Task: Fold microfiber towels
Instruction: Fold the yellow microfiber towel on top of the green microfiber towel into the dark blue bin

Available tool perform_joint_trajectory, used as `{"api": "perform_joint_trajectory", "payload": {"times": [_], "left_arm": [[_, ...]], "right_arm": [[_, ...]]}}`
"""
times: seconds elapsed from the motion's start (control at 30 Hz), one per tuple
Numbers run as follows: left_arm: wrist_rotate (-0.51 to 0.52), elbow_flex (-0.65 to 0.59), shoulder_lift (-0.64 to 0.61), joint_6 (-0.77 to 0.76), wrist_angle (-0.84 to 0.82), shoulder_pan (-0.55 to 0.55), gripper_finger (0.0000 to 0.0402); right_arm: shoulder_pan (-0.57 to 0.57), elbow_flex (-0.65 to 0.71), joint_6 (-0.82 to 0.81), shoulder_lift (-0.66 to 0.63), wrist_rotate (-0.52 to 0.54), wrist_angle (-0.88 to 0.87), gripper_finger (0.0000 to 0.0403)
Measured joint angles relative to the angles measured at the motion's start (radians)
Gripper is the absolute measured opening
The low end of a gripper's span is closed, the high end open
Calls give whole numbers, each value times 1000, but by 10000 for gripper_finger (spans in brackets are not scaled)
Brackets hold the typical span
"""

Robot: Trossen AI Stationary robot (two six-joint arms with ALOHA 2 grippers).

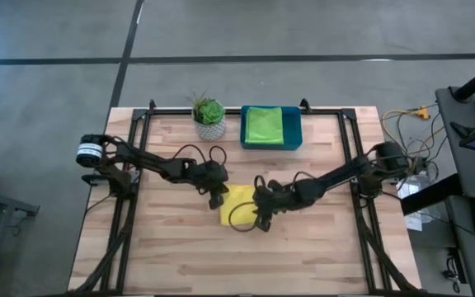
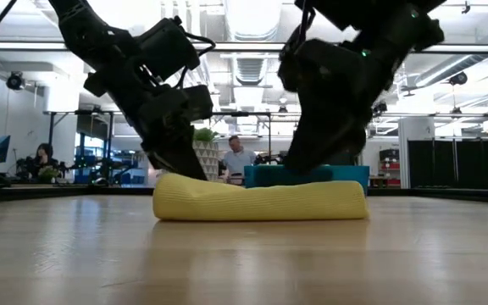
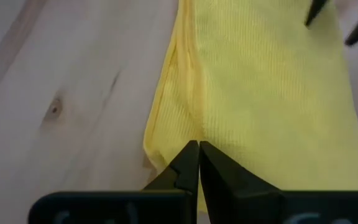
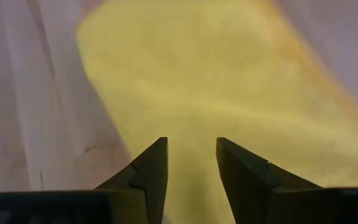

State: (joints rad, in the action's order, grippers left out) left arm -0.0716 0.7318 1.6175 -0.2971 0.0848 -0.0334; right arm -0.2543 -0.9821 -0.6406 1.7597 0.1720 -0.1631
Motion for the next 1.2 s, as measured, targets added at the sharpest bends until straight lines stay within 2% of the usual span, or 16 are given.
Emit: {"api": "perform_joint_trajectory", "payload": {"times": [0.3, 0.53, 0.63, 0.73, 0.8, 0.93, 1.03, 1.13, 1.2], "left_arm": [[0, -6, -1, 69, -3, -6, 0], [22, -7, -1, 76, -162, -52, 0], [19, -8, -9, 84, -177, -63, 0], [-4, -6, -33, 95, -171, -63, 0], [-59, -5, -51, 91, -172, -64, 0], [-215, -37, -92, -73, -171, -63, 0], [-331, -113, -112, -230, -82, -59, 0], [-377, -231, -147, -425, 138, -39, 0], [-375, -331, -170, -592, 373, -15, 0]], "right_arm": [[-22, -11, -79, 97, -18, -11, 109], [-22, -15, -104, 121, -34, -8, 93], [-22, -15, -107, 121, -39, -9, 94], [-22, -14, -107, 122, -41, -10, 95], [-22, -14, -107, 122, -41, -11, 93], [-22, -13, -107, 123, -41, -15, 86], [-22, -13, -104, 124, -42, -16, 81], [-22, -12, -104, 124, -44, -16, 77], [-22, -11, -103, 124, -46, -16, 75]]}}
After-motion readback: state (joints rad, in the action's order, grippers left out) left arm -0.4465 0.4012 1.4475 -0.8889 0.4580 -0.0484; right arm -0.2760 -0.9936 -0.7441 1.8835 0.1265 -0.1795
